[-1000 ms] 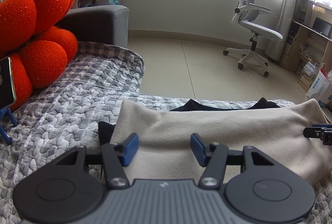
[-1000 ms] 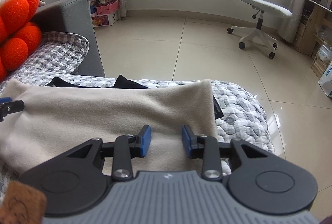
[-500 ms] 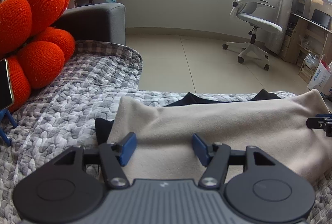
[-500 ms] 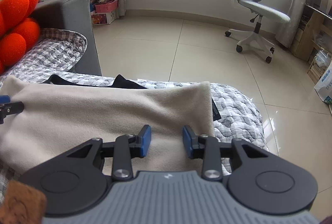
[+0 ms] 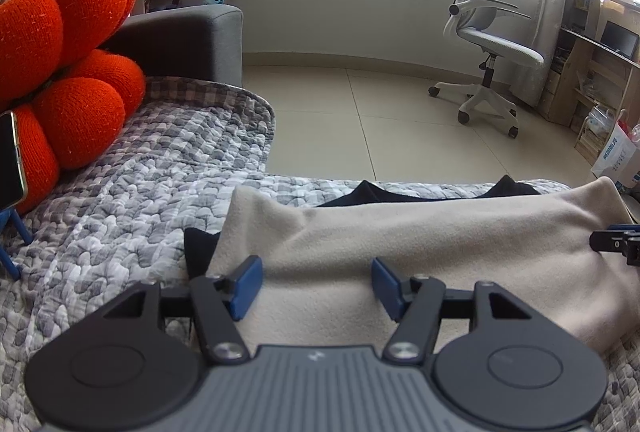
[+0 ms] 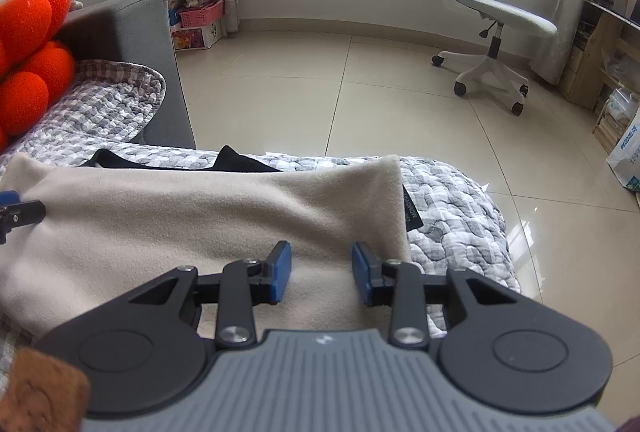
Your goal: Fold clothes
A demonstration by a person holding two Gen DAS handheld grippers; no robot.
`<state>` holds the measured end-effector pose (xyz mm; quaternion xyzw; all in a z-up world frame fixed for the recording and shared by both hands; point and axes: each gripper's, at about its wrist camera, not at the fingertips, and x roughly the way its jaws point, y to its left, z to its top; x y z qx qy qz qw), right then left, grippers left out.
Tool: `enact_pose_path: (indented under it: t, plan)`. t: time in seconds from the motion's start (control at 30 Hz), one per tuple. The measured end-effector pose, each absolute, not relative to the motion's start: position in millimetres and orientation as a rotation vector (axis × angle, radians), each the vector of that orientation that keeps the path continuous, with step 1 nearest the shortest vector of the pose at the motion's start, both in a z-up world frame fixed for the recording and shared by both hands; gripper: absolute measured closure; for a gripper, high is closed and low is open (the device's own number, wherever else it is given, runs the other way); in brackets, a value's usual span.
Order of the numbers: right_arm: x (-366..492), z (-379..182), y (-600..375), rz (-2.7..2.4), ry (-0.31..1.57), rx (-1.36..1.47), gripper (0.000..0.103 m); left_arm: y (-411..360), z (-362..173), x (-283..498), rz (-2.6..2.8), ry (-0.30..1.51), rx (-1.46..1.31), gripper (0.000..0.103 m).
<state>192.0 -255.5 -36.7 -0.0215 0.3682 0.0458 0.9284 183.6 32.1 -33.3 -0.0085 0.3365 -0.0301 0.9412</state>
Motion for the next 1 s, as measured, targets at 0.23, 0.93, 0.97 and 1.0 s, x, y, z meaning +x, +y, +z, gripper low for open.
enact_pose_path:
  t: [0.23,0.93,0.97,1.0]
  plan:
    - [192.0,-37.0,-254.4,0.093,0.753,-0.055,0.067,31.5,-33.6,183.8,-0.062,0.688,-0.011,0.041]
    - [191.5,-36.9,-252.1,0.090,0.754,-0.062,0.067,32.5,-33.5,183.9,-0.063,0.691,-0.013,0.041]
    - [191.7,-36.8,-253.2,0.093,0.755,-0.057,0.067,33.2,-33.5,184.0,-0.064,0.691,-0.015,0.041]
    - [191.8,-36.7,-254.3,0.095,0.756,-0.053,0.067,34.4,-33.3,184.0,-0.066,0.691,-0.019,0.041]
